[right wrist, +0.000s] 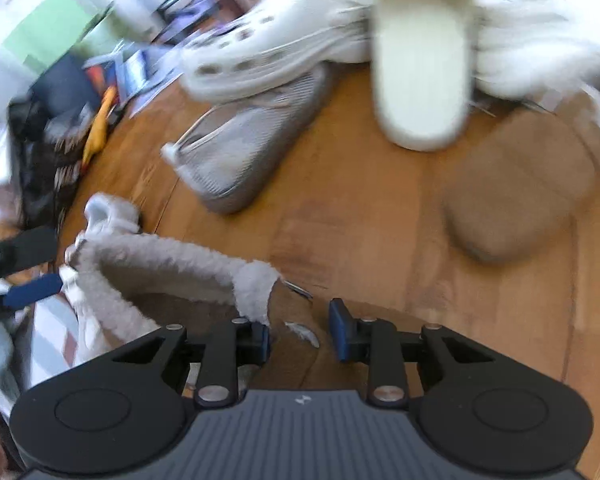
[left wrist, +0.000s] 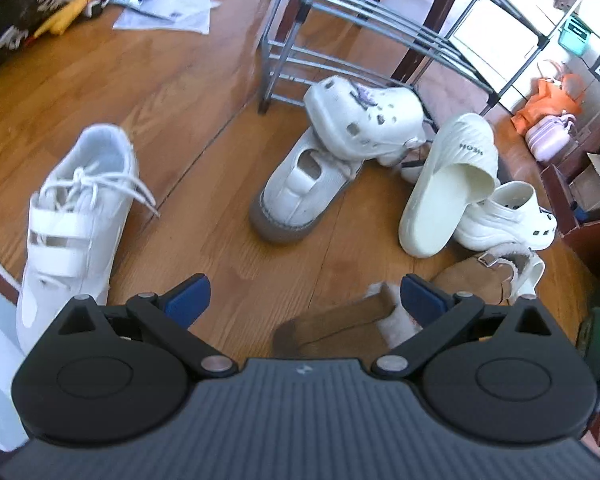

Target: Organize scattered shoes

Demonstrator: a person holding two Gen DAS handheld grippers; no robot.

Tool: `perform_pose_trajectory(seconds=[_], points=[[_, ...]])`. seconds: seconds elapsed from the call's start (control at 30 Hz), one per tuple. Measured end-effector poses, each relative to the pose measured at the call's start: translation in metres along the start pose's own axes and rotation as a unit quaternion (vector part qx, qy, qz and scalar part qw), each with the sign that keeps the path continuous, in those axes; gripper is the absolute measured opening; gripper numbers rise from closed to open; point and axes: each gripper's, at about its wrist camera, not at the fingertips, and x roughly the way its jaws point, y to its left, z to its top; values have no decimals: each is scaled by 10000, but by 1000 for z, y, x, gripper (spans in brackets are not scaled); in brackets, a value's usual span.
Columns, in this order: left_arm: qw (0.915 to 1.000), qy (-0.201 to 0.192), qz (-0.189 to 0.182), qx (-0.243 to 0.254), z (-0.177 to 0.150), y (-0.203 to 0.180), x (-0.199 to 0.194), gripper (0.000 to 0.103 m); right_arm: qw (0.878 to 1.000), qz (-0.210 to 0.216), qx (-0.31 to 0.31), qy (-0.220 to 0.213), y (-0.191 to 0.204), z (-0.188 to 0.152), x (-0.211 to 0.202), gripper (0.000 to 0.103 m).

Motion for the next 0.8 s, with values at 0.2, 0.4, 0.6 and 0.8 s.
perform_pose_trajectory(seconds=[0.2,0.4,0.6,0.8], points=[[9987,390,253,219,-8,-5,21,103,9902,463,1314,123,-36,-1,-20,46],[9938,892,559,366,-25,-4,47,103,9940,910,587,-129,-32,-4,-26,90],[9919,966,687,446,-25,0,52,103,9739,176,-2258,132,13,-21,-3,91],[9897,1092,725,581,-25,3,57,103,9343,-453,-3500,509,54,-44,35,93]])
